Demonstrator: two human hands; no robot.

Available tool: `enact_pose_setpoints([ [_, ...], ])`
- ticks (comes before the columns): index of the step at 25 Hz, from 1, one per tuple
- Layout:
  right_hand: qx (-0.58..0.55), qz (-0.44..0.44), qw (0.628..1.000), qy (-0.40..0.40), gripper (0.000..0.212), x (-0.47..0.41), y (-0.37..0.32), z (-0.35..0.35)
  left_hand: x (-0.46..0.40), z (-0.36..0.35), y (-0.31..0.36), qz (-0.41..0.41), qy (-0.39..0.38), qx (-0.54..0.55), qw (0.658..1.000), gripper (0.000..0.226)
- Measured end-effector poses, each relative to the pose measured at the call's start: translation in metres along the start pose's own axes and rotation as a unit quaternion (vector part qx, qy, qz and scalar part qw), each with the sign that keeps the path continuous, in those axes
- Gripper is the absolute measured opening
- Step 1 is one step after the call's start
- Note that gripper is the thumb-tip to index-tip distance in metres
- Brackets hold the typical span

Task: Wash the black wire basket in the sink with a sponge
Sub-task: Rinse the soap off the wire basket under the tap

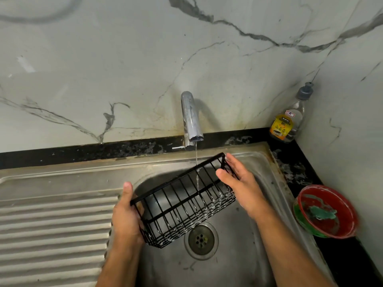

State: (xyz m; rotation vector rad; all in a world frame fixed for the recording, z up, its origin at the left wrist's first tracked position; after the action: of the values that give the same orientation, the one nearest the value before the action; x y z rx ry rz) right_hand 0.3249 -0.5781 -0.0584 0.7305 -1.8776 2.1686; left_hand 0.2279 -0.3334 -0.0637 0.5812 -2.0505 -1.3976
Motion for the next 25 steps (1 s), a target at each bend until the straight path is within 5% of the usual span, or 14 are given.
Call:
enact_pose_setpoints([
  [4,0.028,-0.026,0.999,0.034,0.064,0.000,0.006,-0.018,-0.004,0.028,-0.024,-0.033,0.052,-0.042,0.997,0.070],
  [7,0.086,0.006,0.992,0.093,0.061,0.007,-0.004,-0.035,-0.010,0.044,-0.037,-0.039,0.076,-0.132,0.988,0.060],
  [10,0.107,0.015,0.981,0.160,0.064,0.005,-0.013,-0.036,-0.025,0.036,-0.040,-0.100,-0.039,-0.248,0.963,0.054],
  [14,0.283,0.104,0.944,0.135,0.070,0.010,-0.027,-0.055,-0.022,-0.019,-0.027,-0.201,-0.244,-0.376,0.871,0.057],
  [18,0.409,0.245,0.869,0.133,0.070,0.019,-0.027,-0.077,-0.009,-0.076,-0.002,-0.154,-0.177,-0.251,0.939,0.062],
  [22,0.469,0.281,0.837,0.031,0.078,0.024,-0.025,-0.082,-0.014,-0.070,-0.003,-0.086,-0.055,-0.242,0.965,0.055],
  [25,0.510,0.267,0.818,-0.014,0.064,0.010,-0.026,-0.060,-0.014,-0.063,-0.007,-0.103,-0.017,-0.191,0.976,0.054],
])
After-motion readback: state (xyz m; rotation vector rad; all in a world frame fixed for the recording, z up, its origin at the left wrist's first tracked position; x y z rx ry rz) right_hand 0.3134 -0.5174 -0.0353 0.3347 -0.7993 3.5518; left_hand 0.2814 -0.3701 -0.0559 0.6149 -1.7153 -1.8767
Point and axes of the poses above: each hand's wrist, its own x-axis away from the middle knuckle, its own z-axis out of the back of the hand, y = z × x, the point moved 3 cm from there along -x, towards the middle knuckle, and after that the axes turned 15 degrees about -z, right-handed, at the moved point
